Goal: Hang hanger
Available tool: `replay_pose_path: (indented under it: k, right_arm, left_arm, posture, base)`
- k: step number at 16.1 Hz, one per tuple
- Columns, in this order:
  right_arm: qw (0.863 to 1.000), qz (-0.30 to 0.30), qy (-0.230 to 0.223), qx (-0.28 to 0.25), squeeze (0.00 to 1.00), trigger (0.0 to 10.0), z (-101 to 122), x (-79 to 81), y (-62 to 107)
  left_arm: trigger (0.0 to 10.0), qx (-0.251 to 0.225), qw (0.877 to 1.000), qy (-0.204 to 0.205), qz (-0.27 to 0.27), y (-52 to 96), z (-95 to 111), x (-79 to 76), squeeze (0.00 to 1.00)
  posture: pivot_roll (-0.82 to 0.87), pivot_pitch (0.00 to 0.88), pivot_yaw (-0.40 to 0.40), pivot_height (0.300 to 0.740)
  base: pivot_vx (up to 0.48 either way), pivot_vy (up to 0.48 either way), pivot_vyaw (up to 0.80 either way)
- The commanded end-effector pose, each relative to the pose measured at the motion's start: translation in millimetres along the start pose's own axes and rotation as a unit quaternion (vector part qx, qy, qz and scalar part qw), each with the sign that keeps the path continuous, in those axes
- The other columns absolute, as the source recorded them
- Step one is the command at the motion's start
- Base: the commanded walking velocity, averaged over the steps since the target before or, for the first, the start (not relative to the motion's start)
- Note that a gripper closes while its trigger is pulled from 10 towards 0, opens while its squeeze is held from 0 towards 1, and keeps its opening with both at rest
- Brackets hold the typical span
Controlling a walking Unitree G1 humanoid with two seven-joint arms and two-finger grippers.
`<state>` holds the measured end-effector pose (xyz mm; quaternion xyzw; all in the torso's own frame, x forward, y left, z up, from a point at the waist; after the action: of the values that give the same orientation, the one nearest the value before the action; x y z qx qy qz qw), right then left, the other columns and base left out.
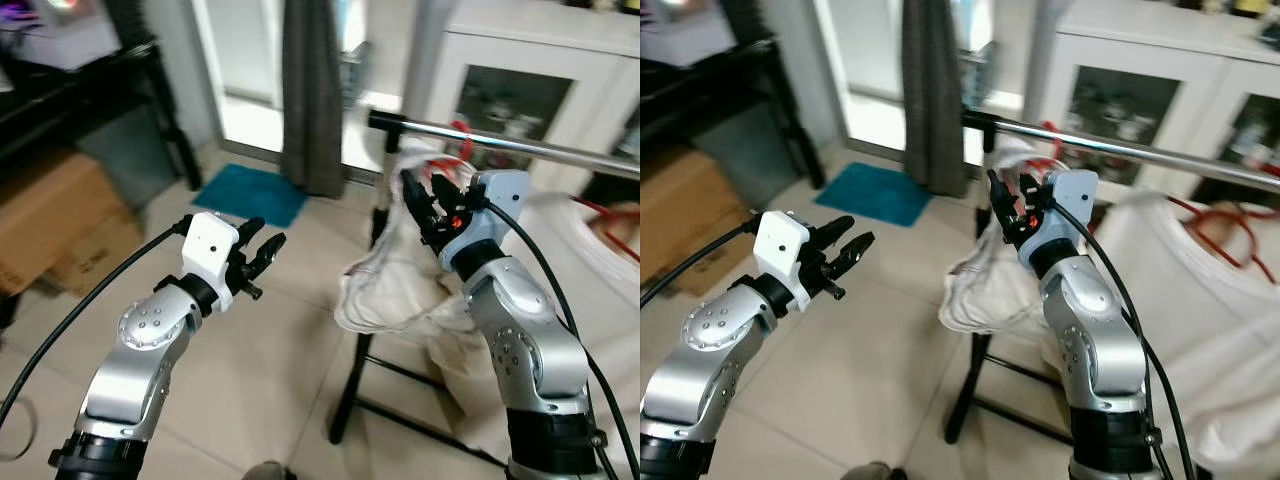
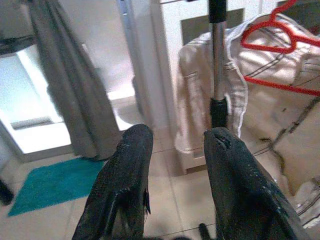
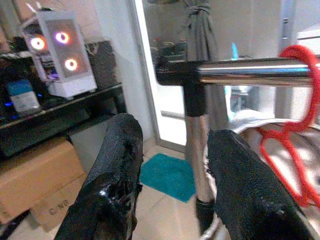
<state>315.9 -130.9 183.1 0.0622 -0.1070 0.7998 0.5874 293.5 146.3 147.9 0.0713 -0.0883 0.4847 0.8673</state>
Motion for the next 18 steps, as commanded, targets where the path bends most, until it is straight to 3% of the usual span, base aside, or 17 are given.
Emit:
replay_pose_path:
  k: [1, 3, 8, 18]
  right_arm:
    - [1.0, -0.016, 0.0, -0.009, 0.0, 10.0, 4, -3.9, -0.4]
    - [0.999, -0.044, 0.022, 0.001, 0.0, 10.0, 1, -11.8, 4.0]
    - [0.998, -0.05, 0.047, -0.001, 0.0, 10.0, 0, -17.6, 24.3]
    - [0.999, -0.03, 0.044, 0.001, 0.0, 10.0, 1, -10.9, 24.5]
  left_arm:
    - [10.0, 0.002, 1.0, -0.005, 0.002, 0.1, -1, 1.9, 0.0]
    - [10.0, 0.003, 1.0, -0.001, 0.001, -1.5, -2, 1.4, 0.0]
    - [10.0, 0.008, 1.0, 0.018, -0.003, -1.7, -8, -5.6, 0.0]
    - [10.0, 0.005, 1.0, 0.019, -0.004, -3.4, -9, -7.6, 0.0]
  posture:
    - [-0.06, 0.0, 0.048, 0.74]
    - [-0.06, 0.0, 0.053, 0.74]
    - [-0.08, 0.0, 0.051, 0.74]
    - [-0.09, 0.0, 0.05, 0.74]
  base:
    - [0.0, 0.0, 0.0]
    - [0.0, 0.0, 0.0]
    - [0.0, -0.27, 0.0]
    - [0.0, -0.27, 0.0]
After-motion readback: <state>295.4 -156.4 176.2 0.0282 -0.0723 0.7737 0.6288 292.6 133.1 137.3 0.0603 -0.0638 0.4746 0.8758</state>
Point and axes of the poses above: a point about 5 cm out from each wrist's last joint towards the gripper, its own y axis pointing back from the gripper into the wrist, its own z axis along the axis of the wrist's last joint, x = y × z, the point moved 2 cm from there along -y, pointing out of the wrist towards the gripper, and after that the axes turned 3 degrees about -y, right-handed, at the moved point
